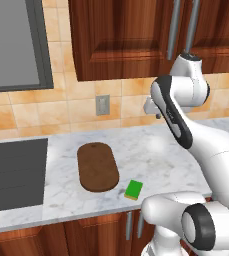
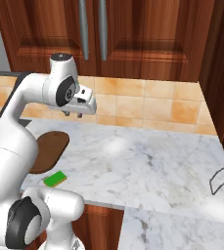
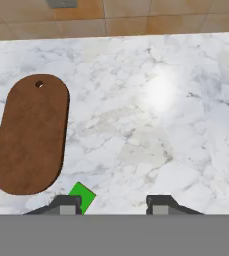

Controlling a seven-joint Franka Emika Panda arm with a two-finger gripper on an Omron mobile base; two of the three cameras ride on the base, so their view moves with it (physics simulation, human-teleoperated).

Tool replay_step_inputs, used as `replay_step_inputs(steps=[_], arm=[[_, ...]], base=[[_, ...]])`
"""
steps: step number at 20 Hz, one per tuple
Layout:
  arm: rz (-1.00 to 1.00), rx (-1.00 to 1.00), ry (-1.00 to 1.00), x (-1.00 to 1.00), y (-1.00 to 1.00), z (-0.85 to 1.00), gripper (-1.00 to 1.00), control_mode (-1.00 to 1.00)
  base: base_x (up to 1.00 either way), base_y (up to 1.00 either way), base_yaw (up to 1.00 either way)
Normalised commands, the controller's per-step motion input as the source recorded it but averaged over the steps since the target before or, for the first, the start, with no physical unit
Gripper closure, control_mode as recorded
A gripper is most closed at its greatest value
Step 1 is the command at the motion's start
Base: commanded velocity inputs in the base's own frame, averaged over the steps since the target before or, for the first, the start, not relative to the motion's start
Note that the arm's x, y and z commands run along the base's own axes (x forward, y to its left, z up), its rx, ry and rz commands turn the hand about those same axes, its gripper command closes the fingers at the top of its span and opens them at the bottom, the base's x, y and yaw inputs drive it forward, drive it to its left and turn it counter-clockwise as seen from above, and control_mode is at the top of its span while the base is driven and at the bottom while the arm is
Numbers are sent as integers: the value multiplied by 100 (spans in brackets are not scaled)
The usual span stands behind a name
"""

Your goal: Pick up the sponge from the counter and clean the cutting board by briefly scrubbing or pressing down on the cutting board. Once finished, release the sponge.

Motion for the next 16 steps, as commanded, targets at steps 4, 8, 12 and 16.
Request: replay_step_inputs(steps=[4, 8, 12, 16], arm=[[-2, 2, 1, -36, -4, -12, -100, -100], [-7, -4, 24, -34, 45, -82, -100, -100], [-28, -18, 51, 0, 85, -100, -100, -100], [-20, 4, 59, 0, 22, -98, -100, -100]], base=[[0, 0, 0], [0, 0, 0], [0, 0, 0], [0, 0, 0]])
